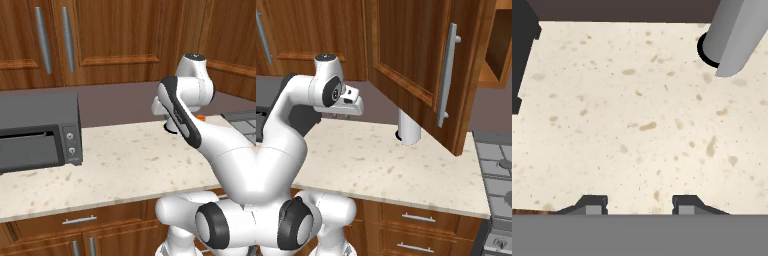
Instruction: Close all open cabinet doors.
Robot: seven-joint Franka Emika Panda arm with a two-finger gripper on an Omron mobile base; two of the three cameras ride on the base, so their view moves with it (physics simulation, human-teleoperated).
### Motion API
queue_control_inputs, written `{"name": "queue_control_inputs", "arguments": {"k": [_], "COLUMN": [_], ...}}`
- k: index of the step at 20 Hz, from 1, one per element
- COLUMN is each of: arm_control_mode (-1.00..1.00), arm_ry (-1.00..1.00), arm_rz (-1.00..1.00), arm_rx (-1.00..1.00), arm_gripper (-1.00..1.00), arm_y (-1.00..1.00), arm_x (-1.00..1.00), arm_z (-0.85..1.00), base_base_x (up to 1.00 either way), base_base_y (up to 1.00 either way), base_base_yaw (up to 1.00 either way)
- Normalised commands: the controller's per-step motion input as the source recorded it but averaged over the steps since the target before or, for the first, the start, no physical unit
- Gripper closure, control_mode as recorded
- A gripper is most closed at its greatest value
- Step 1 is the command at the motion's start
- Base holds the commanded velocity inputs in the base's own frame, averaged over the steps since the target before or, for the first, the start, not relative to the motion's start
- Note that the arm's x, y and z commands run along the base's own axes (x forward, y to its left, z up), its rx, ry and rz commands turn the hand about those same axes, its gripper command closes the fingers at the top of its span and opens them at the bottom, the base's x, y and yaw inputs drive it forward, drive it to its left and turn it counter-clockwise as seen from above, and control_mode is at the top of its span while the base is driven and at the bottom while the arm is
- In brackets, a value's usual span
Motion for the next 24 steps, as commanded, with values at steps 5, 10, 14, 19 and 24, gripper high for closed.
{"name": "queue_control_inputs", "arguments": {"k": [5,10,14,19,24], "arm_control_mode": [-1.00,-1.00,-1.00,-1.00,-1.00], "arm_ry": [0.00,0.00,0.00,0.00,-0.04], "arm_rz": [0.00,0.00,0.00,0.00,0.00], "arm_rx": [0.00,0.00,0.00,0.00,-0.01], "arm_gripper": [-1.00,-1.00,-1.00,-1.00,-1.00], "arm_y": [0.00,0.00,0.00,0.00,0.06], "arm_x": [0.00,0.00,0.00,-0.02,-0.48], "arm_z": [0.00,0.00,0.00,0.00,0.02], "base_base_x": [0.00,0.00,0.00,0.00,0.00], "base_base_y": [0.00,0.00,0.00,0.00,0.00], "base_base_yaw": [0.00,0.00,0.00,0.00,0.00]}}
